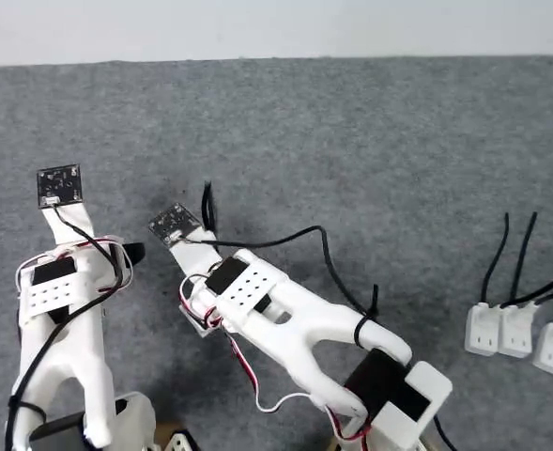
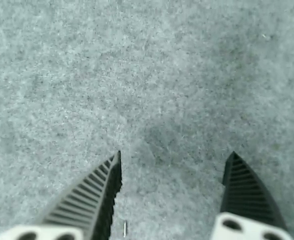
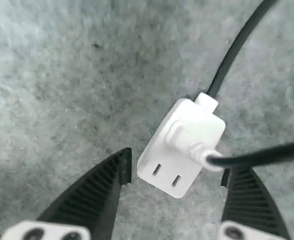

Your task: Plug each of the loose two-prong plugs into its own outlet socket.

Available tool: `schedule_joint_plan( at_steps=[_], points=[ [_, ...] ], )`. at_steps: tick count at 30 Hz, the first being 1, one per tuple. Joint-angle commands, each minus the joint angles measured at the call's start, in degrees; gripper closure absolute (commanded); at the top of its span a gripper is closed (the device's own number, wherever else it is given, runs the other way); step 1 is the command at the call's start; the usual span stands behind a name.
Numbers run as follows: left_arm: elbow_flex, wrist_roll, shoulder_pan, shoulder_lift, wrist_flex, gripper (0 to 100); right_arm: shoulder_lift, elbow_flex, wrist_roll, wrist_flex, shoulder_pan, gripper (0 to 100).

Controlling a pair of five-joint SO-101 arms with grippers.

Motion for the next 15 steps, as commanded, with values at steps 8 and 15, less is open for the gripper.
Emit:
schedule_joint_plan(
  at_steps=[8,15],
  points=[
    [-0.31,-0.09,0.53,0.09,-1.49,69,7.52,-9.05,-0.44,3.12,4.18,98.1],
    [-0.22,-0.09,2.11,-0.44,-1.49,81,-7.96,-8.44,2.37,16.04,13.23,99.1]
  ],
)
